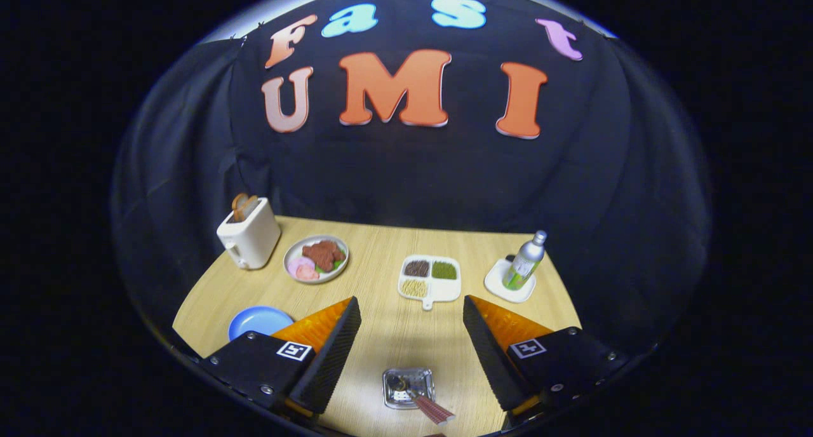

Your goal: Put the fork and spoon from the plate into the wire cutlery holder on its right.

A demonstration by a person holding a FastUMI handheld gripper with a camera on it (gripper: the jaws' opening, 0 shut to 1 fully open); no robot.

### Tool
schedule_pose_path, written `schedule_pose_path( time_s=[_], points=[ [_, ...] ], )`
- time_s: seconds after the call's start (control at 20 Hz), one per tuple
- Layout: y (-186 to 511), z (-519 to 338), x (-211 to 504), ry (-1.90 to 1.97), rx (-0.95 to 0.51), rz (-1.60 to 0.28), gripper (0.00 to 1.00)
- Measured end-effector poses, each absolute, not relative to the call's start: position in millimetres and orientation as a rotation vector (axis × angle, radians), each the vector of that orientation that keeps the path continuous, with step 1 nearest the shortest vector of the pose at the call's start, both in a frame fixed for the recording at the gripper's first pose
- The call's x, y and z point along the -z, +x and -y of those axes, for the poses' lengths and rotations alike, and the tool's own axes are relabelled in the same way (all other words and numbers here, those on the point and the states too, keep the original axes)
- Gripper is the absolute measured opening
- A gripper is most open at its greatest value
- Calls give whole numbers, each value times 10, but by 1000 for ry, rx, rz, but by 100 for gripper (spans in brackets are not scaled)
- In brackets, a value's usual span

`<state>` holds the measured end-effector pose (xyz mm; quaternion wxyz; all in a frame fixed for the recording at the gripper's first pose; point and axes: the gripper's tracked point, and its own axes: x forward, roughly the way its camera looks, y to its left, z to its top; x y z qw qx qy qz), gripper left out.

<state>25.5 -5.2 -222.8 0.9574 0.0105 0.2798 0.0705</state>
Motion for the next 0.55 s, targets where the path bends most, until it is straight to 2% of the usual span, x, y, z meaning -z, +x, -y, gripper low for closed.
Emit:
schedule_pose_path(
  time_s=[0.3, 0.55],
  points=[
    [420, 247, 1245, -6, -34, -198, 97],
    [371, 200, 701, 24, -27, -68, 97]
  ],
)
